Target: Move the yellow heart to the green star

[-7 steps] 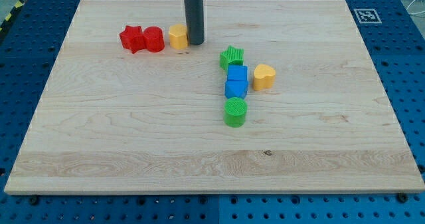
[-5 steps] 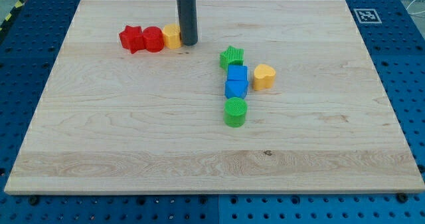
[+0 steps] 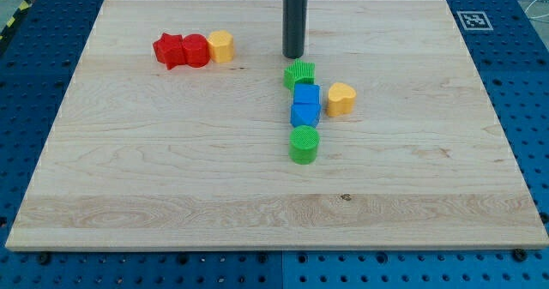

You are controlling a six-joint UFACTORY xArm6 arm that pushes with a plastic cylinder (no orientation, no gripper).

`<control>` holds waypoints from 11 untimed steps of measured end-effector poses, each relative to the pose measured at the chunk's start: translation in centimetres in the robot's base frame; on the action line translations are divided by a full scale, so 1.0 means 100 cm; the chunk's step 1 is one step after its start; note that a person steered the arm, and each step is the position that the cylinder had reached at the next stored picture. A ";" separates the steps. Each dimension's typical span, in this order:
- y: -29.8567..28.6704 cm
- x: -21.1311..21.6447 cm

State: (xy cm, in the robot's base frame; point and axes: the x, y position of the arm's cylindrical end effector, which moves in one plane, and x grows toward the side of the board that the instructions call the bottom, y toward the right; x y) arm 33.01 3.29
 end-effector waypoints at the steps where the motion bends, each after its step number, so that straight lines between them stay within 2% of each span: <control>1: 0.021 0.000; 3: 0.064 0.005; 5: 0.105 0.038; 8: 0.110 0.124; 11: 0.079 0.156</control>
State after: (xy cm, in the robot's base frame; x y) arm 48.64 11.16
